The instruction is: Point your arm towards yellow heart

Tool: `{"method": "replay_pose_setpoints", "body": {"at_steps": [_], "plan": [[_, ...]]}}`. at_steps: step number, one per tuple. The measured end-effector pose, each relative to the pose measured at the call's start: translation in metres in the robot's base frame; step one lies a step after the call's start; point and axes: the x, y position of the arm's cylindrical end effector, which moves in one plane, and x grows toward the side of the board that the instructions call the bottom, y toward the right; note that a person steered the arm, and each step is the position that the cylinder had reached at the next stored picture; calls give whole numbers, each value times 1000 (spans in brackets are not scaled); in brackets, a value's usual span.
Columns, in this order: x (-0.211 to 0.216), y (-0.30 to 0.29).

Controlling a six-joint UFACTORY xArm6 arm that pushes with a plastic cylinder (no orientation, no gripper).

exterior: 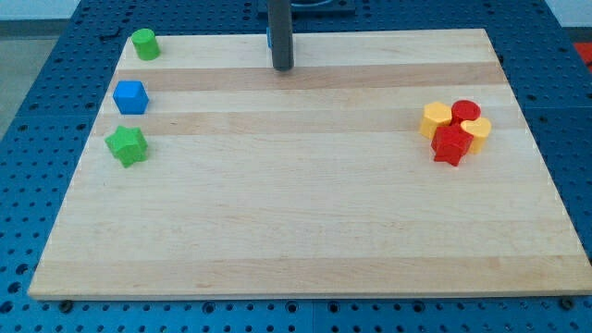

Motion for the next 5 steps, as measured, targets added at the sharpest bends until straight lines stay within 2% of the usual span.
{"method": "replay_pose_setpoints", "body": {"at_steps": [1, 2, 3, 4, 5], "plan": [[32, -10], [45, -12], [103, -12], [113, -15], [154, 5]]}}
